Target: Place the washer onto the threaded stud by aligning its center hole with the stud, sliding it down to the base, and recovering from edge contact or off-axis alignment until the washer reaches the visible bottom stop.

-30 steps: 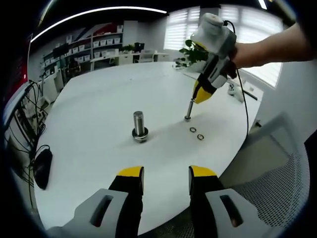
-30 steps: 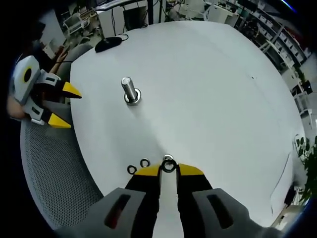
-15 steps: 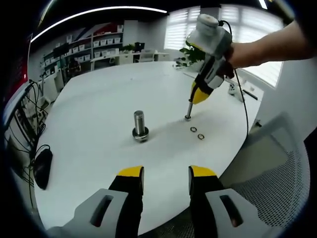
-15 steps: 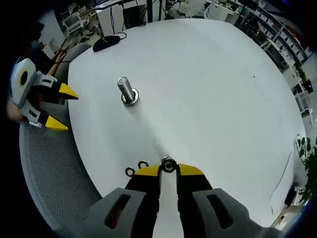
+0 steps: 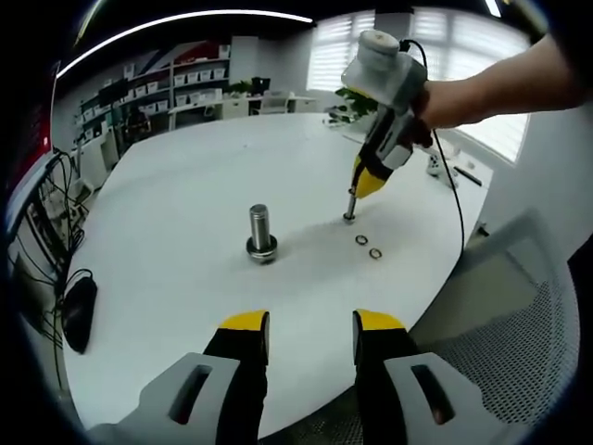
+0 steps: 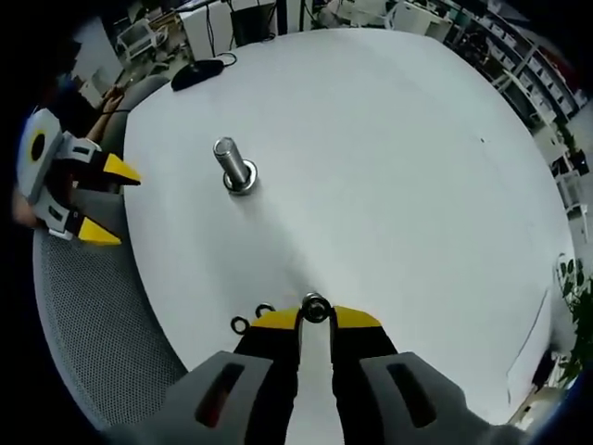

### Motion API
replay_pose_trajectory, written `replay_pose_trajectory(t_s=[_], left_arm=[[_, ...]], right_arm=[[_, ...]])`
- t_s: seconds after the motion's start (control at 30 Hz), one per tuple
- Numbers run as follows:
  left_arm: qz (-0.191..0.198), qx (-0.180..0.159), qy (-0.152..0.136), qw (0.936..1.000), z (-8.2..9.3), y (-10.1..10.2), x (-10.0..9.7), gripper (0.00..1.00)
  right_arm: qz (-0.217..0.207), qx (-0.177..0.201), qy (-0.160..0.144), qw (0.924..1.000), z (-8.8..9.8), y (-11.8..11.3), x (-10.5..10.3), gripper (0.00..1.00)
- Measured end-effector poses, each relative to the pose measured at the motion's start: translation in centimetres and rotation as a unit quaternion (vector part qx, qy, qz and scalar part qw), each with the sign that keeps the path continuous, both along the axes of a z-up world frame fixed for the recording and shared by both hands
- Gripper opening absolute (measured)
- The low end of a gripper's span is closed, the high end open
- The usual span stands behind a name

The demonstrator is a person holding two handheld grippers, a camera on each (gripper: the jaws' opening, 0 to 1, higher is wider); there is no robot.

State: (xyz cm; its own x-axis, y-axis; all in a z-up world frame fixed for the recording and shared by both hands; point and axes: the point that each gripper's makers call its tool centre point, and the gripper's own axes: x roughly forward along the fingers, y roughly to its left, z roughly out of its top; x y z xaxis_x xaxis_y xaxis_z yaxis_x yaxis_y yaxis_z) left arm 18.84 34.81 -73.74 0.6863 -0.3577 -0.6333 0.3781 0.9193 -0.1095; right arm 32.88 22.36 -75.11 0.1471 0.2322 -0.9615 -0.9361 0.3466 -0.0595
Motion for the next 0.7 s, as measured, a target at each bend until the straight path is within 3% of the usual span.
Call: replay_pose_trajectory(t_s=[0.7], left_arm=[[-0.001, 0.001, 0.006, 1.0, -0.2, 0.0, 0.1, 0.34]], right_arm=[[-0.009, -0.018, 0.021, 0.9996, -3.0, -0.6, 0.5, 0.14]])
